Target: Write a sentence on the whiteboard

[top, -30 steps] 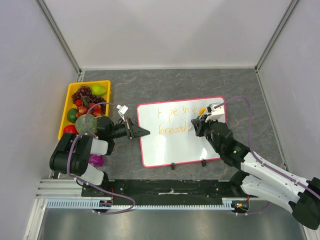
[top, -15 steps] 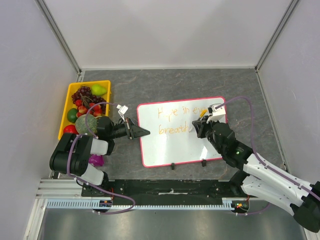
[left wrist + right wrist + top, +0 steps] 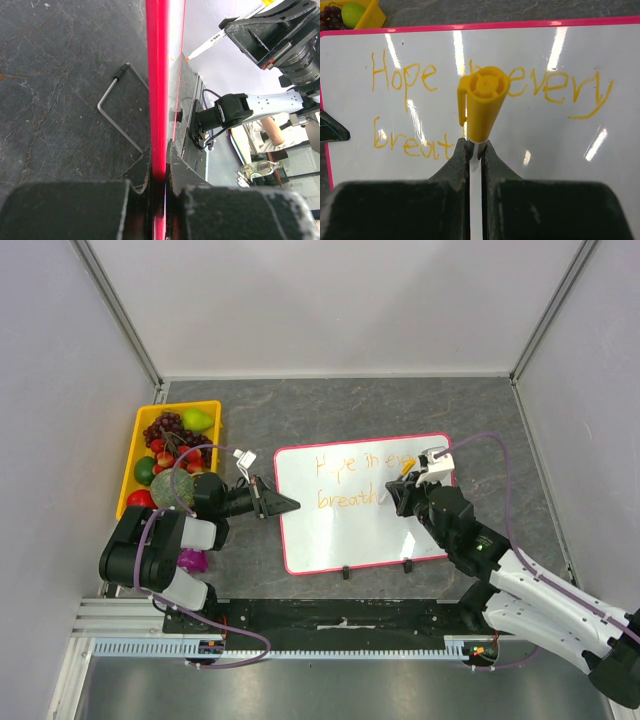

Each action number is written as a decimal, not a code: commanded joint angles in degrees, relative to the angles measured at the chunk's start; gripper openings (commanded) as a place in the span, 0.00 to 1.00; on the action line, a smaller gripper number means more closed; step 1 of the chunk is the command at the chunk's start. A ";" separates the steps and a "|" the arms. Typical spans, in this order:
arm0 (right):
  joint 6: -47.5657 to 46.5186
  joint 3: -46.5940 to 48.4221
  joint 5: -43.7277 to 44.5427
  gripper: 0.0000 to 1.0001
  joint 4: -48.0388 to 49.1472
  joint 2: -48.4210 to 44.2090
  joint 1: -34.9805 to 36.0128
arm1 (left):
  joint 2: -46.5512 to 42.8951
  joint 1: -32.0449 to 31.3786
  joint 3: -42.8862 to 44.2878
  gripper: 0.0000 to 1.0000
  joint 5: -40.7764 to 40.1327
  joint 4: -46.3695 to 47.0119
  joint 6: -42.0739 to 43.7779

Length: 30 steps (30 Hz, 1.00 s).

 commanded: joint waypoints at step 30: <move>-2.59 -1.76 7.19 0.00 3.28 -1.27 -0.24 | 1.42 -0.28 0.06 0.02 -4.53 -2.16 8.60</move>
